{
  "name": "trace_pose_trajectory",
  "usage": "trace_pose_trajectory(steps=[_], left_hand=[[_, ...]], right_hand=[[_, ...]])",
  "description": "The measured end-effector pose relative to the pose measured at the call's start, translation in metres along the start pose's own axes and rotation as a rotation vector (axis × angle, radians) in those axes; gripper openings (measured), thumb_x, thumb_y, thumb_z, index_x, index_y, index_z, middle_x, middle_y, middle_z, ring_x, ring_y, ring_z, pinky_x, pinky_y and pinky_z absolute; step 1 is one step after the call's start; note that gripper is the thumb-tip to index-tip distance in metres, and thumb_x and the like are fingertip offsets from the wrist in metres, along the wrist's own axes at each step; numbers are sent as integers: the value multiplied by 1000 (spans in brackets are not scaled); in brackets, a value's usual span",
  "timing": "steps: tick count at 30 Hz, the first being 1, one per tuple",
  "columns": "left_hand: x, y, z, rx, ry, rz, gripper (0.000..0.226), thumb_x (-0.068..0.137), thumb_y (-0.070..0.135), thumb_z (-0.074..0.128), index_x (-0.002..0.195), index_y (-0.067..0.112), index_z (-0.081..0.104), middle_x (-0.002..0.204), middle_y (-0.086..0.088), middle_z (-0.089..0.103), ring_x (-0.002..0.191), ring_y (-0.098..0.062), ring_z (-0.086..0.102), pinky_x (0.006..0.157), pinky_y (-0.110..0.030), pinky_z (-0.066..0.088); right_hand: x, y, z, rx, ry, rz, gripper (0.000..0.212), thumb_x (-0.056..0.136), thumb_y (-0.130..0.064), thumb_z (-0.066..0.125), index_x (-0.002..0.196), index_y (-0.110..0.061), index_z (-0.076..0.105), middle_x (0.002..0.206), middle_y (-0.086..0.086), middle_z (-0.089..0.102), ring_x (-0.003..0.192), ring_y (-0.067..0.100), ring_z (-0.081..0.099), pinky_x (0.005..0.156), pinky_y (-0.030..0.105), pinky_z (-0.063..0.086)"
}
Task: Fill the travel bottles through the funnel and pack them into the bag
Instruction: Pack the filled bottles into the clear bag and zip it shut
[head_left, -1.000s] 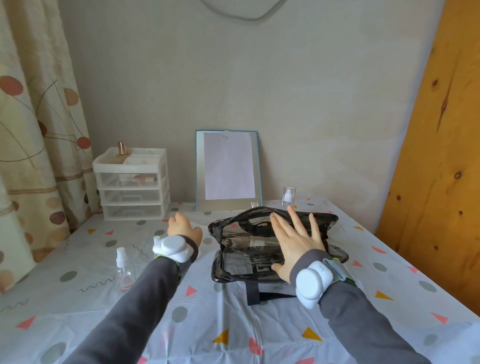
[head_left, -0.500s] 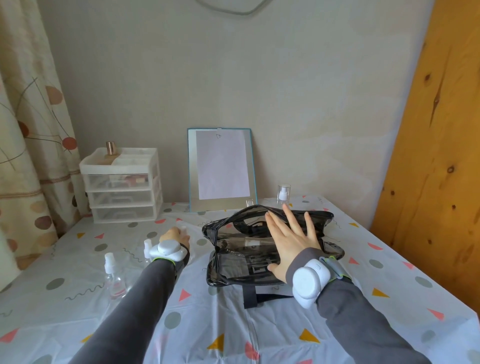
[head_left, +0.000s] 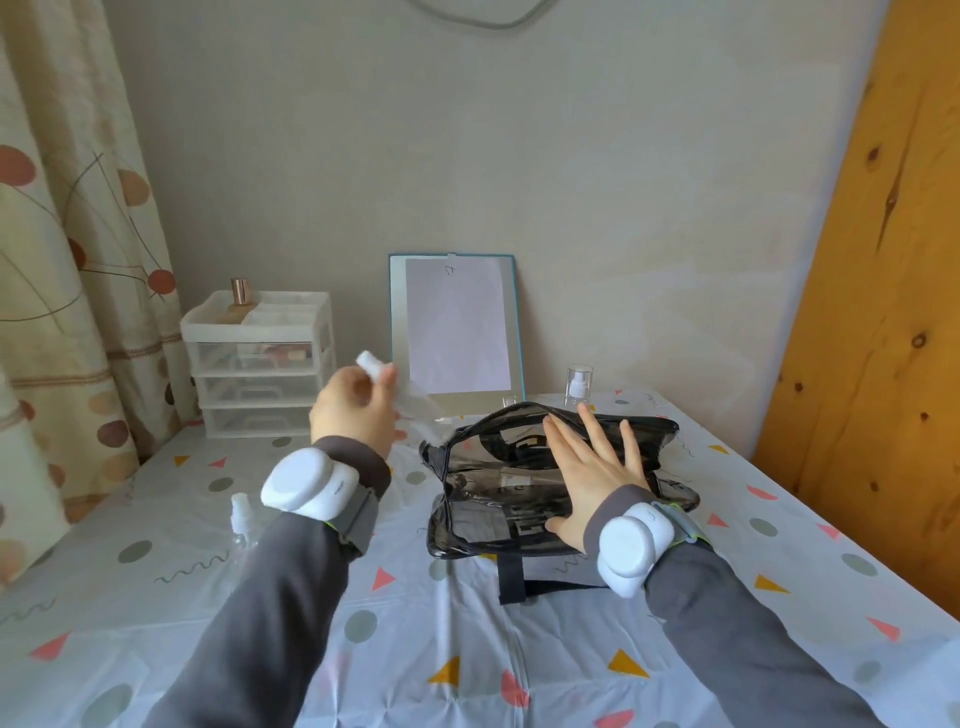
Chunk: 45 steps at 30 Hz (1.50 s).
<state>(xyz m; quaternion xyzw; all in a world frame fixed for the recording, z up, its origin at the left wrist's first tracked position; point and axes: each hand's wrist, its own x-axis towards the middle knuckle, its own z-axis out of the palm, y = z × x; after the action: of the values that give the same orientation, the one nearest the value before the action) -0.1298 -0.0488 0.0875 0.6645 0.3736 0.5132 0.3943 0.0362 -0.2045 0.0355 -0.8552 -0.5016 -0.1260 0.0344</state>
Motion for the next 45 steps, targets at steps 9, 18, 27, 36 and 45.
trace_pose_trajectory(steps=[9,18,27,36,45], left_hand=[[-44,-10,52,-59,-390,-27,31,86,31,63,98,3,64,92,-7,70,77,-21,70,73,-38,57],[-63,-19,66,-18,-505,74,22,85,41,60,95,22,64,92,8,69,87,-9,65,87,-35,52],[-64,-45,40,893,-516,759,44,80,49,56,118,26,57,155,2,12,143,-16,7,114,-39,-10],[-53,-54,46,993,-548,679,124,55,82,52,147,25,-8,141,13,-35,125,-7,-44,106,-49,-28],[-46,-46,48,976,-549,633,137,46,88,48,146,18,-13,141,17,-32,122,-3,-45,106,-43,-28]], right_hand=[[-2,-1,-2,256,115,-69,115,56,-78,60,146,-30,6,154,-19,10,139,4,-21,108,47,-23],[1,0,2,356,273,-65,46,86,-56,46,125,-29,48,136,-20,45,141,0,5,111,39,-17],[10,13,4,352,344,-2,41,89,-47,50,120,-20,53,133,-6,52,140,7,18,111,29,-8],[-1,7,-4,361,691,-143,36,80,-42,63,99,-11,67,107,-1,67,124,15,47,109,34,14],[5,2,-10,60,86,-209,40,89,-49,49,113,-17,51,111,1,58,111,22,49,88,31,34]])
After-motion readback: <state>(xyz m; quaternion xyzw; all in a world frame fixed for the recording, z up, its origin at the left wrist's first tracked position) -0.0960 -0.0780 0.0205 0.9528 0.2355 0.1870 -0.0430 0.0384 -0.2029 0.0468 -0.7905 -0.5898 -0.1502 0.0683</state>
